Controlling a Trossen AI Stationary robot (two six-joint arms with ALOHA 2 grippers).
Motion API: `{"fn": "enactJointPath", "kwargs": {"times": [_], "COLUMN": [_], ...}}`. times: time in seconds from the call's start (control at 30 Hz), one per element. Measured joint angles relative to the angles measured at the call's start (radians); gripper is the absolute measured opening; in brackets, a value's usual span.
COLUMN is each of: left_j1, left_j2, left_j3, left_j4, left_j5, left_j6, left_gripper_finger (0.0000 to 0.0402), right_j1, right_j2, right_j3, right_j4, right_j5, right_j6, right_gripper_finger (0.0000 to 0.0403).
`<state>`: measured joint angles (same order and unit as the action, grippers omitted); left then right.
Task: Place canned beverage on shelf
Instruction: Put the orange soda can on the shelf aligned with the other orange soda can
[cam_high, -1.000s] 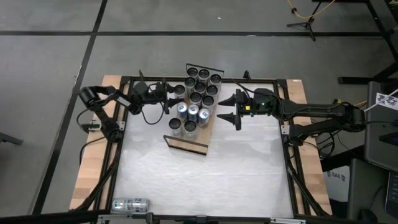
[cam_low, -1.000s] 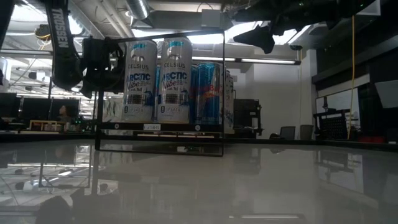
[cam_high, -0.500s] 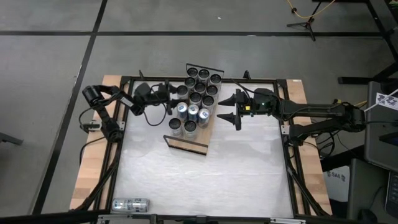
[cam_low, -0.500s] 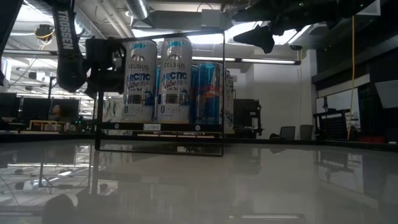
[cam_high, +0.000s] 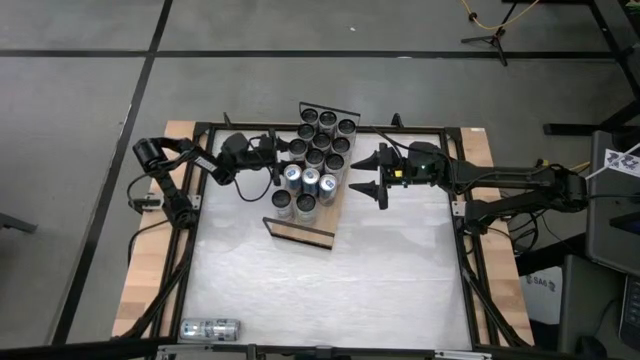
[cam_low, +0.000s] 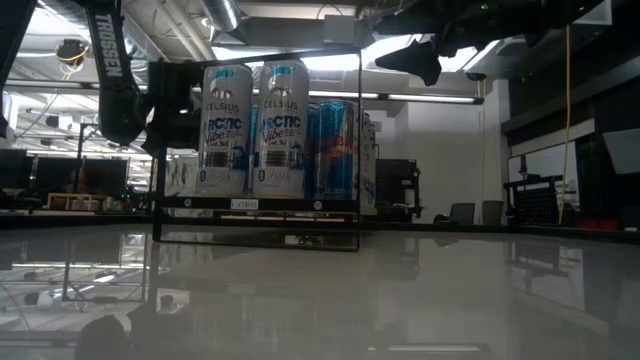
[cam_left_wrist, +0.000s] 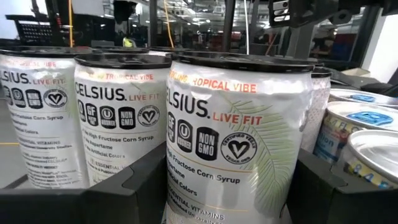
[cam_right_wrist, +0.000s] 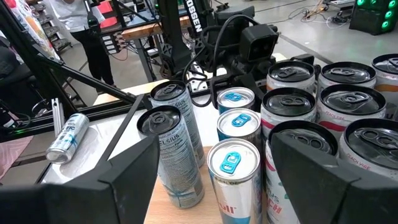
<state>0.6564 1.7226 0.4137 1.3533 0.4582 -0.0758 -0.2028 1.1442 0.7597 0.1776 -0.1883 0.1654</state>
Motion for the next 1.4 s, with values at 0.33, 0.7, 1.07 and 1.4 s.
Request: {"fn": "enactJointPath", "kwargs": {"times": [0.33, 0.7, 1.07, 1.4], "left_j1": [-0.01, -0.016, -0.016, -0.016], "left_j2": [-0.001, -0.001, -0.001, -0.002], "left_j3": [0.002, 0.002, 0.001, 0.001], "left_j4": [-0.04, -0.041, -0.019, 0.05], "left_j5": [-0.024, -0.05, -0.058, -0.048], "left_j6": [0.025, 0.029, -0.027, -0.027], "left_gripper_finger": [0.0249, 0.0283, 0.0285, 0.0285], "right_j1": [0.0, 0.0, 0.0, 0.0], "right_j2": [0.0, 0.0, 0.0, 0.0], "right_j3": [0.0, 0.0, 0.0, 0.0], "right_j4": [-0.001, -0.001, -0.001, -0.001], "right_j5": [0.0, 0.0, 0.0, 0.0], "right_j6": [0.0, 0.001, 0.001, -0.013], "right_gripper_finger": [0.0303, 0.0303, 0.0303, 0.0303]}}
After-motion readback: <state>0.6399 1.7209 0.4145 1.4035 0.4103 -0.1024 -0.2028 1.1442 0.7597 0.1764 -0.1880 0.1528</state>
